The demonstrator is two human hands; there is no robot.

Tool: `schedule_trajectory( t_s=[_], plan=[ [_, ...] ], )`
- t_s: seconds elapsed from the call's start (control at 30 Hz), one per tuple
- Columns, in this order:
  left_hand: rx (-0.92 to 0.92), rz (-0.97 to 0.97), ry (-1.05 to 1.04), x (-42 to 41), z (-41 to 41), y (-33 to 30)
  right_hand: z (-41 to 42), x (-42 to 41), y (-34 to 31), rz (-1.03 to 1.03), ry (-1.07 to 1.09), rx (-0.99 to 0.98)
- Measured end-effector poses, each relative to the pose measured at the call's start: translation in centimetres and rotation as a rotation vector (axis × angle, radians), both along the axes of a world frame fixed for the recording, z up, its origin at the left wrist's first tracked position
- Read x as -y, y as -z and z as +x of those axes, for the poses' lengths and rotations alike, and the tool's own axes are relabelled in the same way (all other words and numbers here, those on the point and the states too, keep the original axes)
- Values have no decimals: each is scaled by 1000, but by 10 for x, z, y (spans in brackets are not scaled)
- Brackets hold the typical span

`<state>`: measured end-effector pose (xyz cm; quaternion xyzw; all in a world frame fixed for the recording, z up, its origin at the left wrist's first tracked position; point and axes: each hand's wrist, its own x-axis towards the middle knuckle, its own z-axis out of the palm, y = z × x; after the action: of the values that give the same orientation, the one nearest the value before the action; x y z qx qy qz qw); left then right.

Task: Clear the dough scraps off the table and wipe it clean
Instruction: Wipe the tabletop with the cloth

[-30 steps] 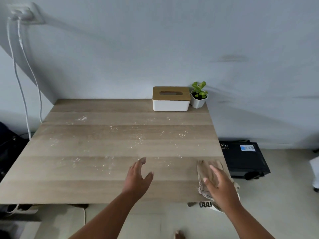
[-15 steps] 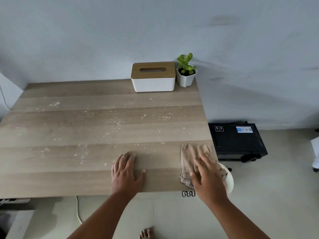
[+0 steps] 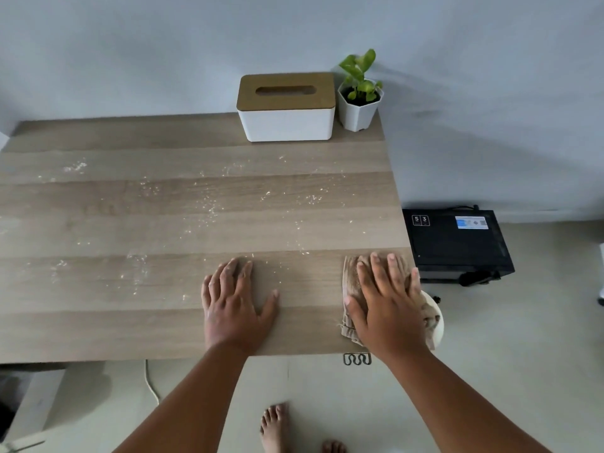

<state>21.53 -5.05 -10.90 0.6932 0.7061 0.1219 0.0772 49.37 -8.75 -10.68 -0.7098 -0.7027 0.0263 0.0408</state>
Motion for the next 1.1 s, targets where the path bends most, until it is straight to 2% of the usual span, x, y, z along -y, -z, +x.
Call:
schedule_trajectory(
  t_s=[0.8,1.1],
  plan=[
    [-26,-59,-9,-6,-4,6,-2,-8,1,-8,42,-10],
    [-19,-70,-10,-6,-3,7,-5,-49,1,-2,111,7]
  ],
)
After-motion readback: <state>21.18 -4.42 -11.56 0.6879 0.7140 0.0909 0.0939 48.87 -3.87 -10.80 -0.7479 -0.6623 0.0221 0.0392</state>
